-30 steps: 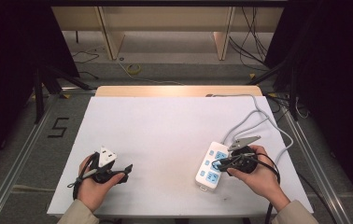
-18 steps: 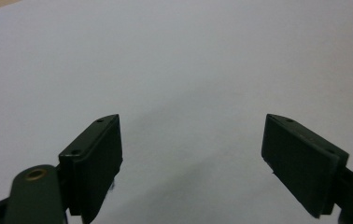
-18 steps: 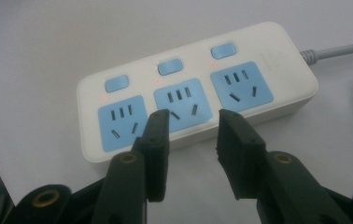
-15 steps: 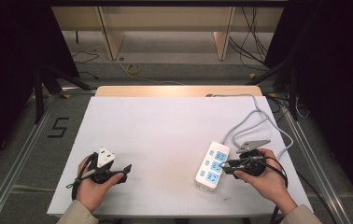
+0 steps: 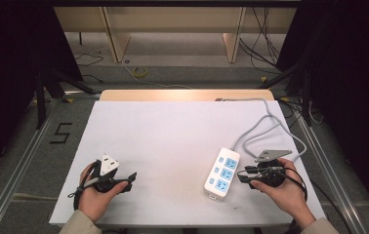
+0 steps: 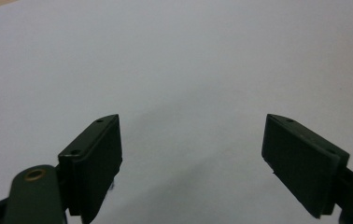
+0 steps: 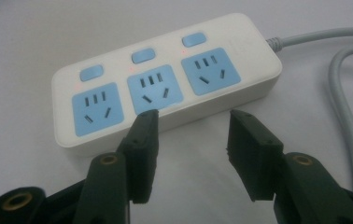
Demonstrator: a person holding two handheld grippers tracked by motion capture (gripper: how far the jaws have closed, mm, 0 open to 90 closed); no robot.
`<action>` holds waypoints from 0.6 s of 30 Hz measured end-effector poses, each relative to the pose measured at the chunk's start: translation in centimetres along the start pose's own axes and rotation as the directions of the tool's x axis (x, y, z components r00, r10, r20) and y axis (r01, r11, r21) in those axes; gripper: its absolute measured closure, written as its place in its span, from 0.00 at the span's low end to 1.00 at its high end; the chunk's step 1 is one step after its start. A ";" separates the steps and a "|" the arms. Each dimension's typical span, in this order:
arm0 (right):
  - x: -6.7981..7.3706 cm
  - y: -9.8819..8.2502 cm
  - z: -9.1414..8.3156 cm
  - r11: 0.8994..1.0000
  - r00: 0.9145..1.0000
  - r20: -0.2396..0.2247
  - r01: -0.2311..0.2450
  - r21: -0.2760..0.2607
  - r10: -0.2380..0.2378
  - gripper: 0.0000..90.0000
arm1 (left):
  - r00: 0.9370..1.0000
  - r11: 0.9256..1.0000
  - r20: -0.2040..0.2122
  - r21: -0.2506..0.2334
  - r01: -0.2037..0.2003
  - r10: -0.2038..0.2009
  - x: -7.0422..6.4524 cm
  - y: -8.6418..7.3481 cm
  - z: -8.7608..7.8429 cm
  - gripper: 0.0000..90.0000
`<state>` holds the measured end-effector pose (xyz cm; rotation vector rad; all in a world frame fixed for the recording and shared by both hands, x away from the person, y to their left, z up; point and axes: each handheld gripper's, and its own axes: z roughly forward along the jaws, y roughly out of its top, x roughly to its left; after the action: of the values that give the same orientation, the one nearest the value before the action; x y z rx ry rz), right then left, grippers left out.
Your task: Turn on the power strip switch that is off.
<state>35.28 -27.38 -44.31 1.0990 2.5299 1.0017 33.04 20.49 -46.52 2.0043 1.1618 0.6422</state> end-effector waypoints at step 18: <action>-0.8 -2.0 -0.6 0.999 0.999 0.025 -0.039 -0.027 0.039 0.58 | 1.000 1.000 -0.002 0.001 0.007 -0.007 0.2 -0.2 -0.2 0.22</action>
<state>34.44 -29.22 -45.21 1.1504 2.4765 1.0215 32.90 20.79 -46.57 2.0003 1.1695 0.6403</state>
